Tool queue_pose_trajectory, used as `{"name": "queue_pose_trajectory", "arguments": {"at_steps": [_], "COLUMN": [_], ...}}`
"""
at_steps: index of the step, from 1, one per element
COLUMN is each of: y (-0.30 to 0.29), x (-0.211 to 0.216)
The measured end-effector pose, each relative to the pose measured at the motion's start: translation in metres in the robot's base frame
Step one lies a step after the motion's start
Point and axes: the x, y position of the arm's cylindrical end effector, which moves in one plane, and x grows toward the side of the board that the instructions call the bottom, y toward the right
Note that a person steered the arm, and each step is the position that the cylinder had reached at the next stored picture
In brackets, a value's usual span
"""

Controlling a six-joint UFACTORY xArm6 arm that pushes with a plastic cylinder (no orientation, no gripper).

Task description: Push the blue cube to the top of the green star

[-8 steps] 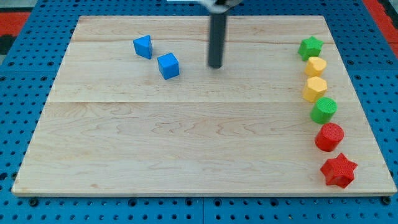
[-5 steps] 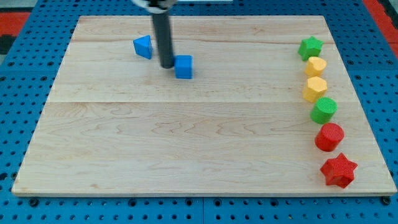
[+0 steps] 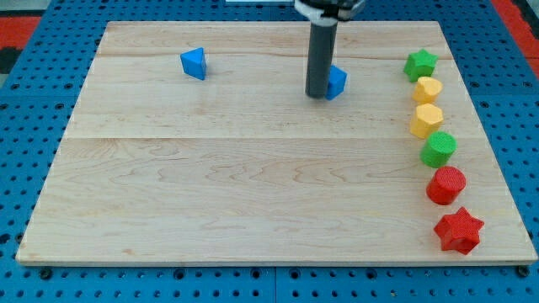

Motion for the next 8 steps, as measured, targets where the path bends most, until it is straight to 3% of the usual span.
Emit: {"name": "queue_pose_trajectory", "arguments": {"at_steps": [1, 2, 4, 6, 7, 8], "y": [0.041, 0.045, 0.113, 0.08, 0.111, 0.156], "x": [-0.019, -0.067, -0.084, -0.117, -0.149, -0.14]}}
